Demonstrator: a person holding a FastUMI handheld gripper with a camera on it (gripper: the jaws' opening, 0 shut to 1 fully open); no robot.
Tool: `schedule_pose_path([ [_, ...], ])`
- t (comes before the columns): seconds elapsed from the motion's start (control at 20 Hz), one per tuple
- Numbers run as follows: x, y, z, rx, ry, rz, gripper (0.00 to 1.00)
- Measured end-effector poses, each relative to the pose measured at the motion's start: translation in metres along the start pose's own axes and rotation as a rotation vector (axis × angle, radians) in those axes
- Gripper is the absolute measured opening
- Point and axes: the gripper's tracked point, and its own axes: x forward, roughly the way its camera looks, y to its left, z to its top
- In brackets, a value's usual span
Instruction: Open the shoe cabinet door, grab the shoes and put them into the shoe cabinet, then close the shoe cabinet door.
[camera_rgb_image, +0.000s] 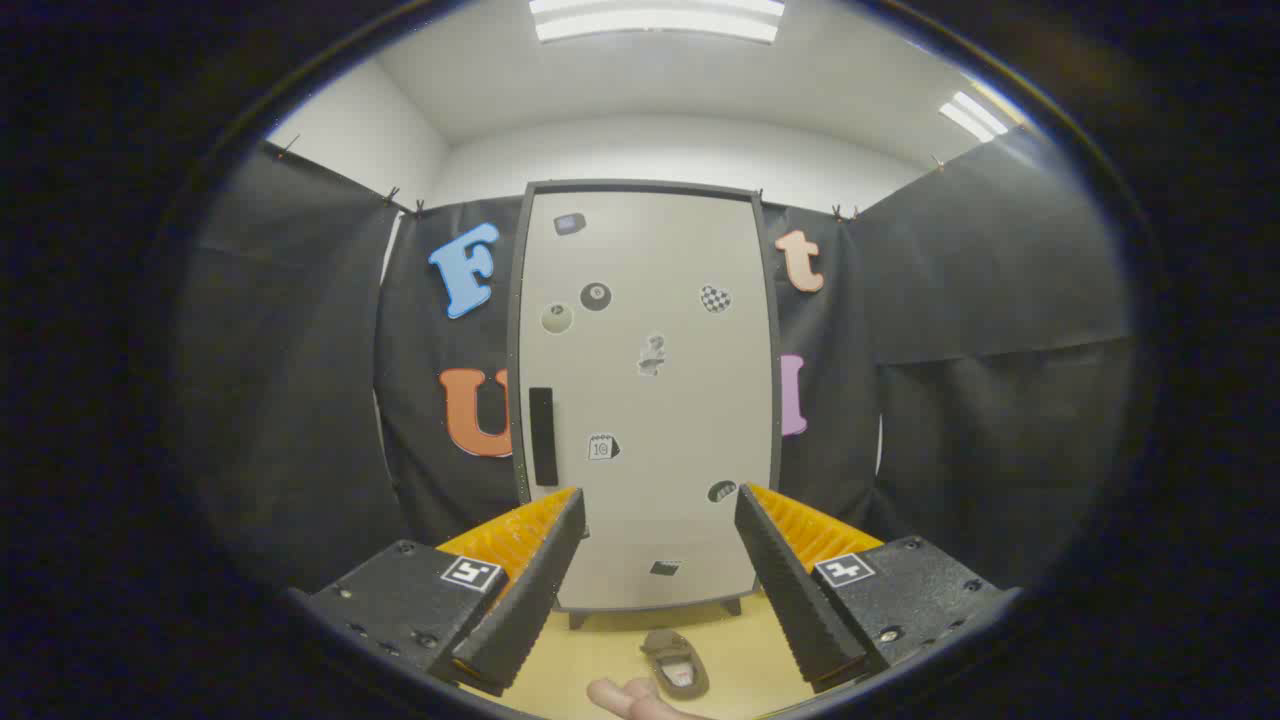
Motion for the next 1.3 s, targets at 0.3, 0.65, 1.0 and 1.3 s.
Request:
schedule_pose_path([
  [0.3, 0.015, -0.009, 0.003, -0.024, -0.020, -0.041, 0.99],
  [0.65, 0.025, -0.003, 0.015, -0.039, -0.098, -0.024, 0.99],
  [1.0, 0.068, 0.030, 0.019, -0.050, -0.108, 0.070, 0.98],
  [1.3, 0.147, 0.082, 0.013, -0.053, -0.089, 0.181, 0.99],
])
